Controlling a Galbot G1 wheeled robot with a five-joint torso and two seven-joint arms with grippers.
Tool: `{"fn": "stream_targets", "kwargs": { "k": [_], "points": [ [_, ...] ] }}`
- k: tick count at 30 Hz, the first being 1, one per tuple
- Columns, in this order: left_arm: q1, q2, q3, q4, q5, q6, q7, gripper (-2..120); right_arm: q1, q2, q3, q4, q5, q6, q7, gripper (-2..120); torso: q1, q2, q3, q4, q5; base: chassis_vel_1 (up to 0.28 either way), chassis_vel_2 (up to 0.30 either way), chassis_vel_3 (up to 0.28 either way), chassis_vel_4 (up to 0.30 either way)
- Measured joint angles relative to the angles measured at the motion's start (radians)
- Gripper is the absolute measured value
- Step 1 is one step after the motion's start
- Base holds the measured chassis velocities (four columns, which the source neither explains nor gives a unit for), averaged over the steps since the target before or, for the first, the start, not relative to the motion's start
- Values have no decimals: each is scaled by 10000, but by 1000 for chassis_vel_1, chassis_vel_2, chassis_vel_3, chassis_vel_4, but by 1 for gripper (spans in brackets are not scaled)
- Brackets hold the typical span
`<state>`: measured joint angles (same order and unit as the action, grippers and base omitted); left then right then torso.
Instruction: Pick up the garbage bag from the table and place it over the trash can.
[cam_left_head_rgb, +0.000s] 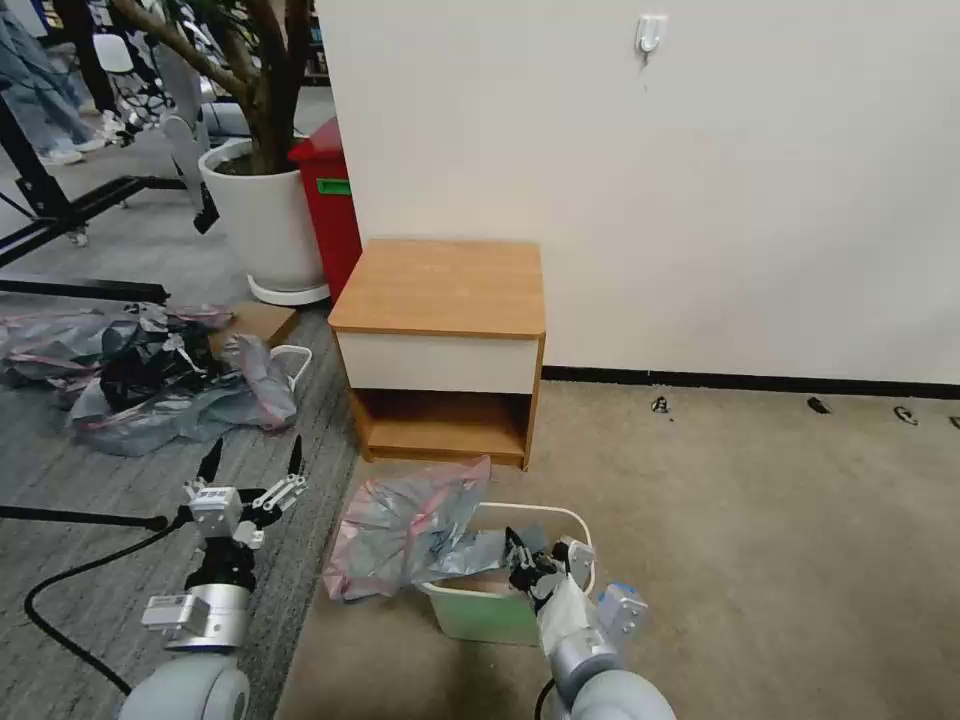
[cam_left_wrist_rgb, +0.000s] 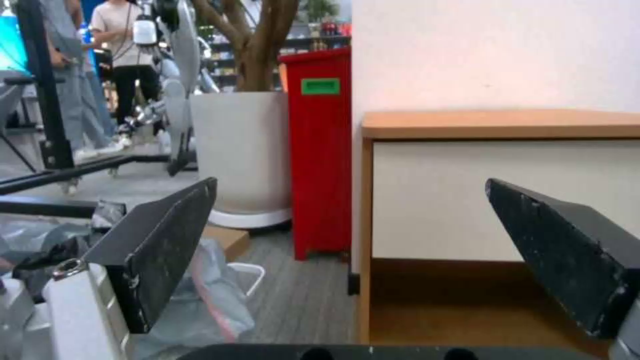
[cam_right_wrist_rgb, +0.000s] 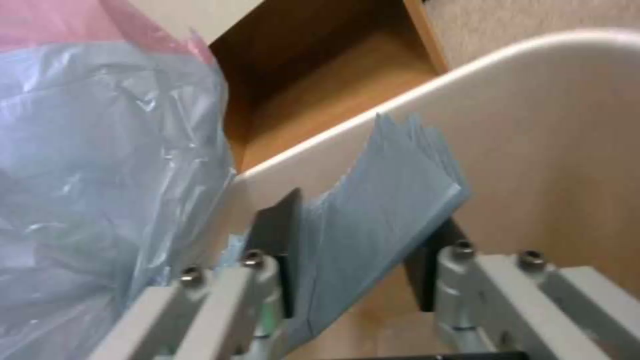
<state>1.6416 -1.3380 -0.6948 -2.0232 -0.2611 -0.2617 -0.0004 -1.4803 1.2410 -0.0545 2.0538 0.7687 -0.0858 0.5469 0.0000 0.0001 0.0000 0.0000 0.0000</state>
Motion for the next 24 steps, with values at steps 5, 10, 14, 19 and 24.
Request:
{"fn": "stream_targets", "kwargs": {
  "k": [5,10,14,19,24],
  "points": [
    [9,29,30,12,81,-2,25,100,-6,-264,114,47,-456,0,-6,55,0,0,0,0,1,0,0,0,0],
    [61,72,139,12,208,-46,60,100,-198,-603,318,316,-1145,-53,41,72,0,-1,0,0,1,0,0,0,0],
    [106,43,320,12,482,-151,169,100,-436,-823,590,719,-1663,-188,227,91,0,-1,0,0,1,0,0,0,0],
    [169,55,438,-168,542,-249,425,100,-531,-950,850,991,-1844,-192,276,100,0,-1,0,0,-2,0,0,0,0],
    [265,271,433,-1065,-942,-75,1577,100,-551,-931,1048,1203,-1852,-182,309,100,0,-1,0,0,-1,0,0,0,0]
  ]
}}
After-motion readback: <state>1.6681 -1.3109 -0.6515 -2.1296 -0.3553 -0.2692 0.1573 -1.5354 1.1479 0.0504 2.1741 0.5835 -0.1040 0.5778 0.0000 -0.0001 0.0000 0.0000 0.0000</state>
